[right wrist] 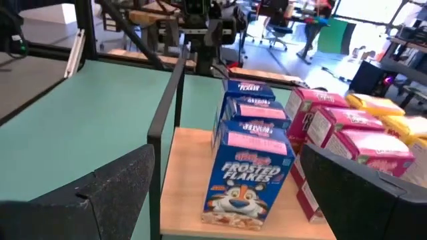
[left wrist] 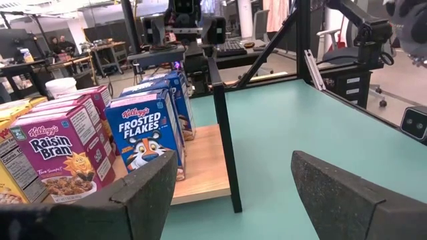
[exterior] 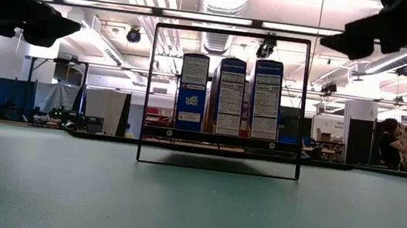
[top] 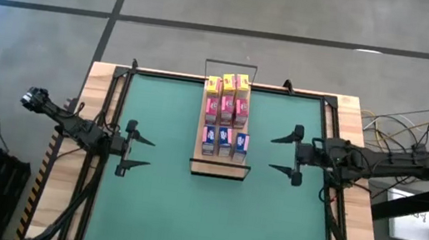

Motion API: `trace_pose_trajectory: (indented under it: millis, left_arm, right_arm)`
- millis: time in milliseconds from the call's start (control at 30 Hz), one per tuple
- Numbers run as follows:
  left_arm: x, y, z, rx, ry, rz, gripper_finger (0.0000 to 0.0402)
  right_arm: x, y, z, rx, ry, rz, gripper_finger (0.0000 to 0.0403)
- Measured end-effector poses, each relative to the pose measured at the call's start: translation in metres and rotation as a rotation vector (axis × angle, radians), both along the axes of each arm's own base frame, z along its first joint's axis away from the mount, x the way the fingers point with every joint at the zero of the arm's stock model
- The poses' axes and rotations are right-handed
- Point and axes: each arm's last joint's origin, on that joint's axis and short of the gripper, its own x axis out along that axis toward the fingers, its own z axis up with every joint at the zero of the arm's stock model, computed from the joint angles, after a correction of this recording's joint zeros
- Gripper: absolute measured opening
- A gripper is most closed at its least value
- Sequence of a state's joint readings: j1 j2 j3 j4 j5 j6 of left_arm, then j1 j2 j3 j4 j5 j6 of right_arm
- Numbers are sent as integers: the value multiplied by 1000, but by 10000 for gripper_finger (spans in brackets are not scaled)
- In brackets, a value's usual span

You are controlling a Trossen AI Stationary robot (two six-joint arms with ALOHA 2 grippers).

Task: Stack cereal on shelf
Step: Return to Home Position

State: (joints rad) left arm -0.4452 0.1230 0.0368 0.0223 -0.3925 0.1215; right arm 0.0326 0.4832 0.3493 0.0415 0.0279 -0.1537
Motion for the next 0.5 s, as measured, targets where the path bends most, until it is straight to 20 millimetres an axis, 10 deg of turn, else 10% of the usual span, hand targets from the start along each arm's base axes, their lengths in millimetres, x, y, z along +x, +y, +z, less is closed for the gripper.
trace_pose_trajectory:
  millis: [500]
  left_arm:
    - [0,0,0,0,0,0,276]
  right_arm:
    - [-18,-1,-53,8,-198,-26,365]
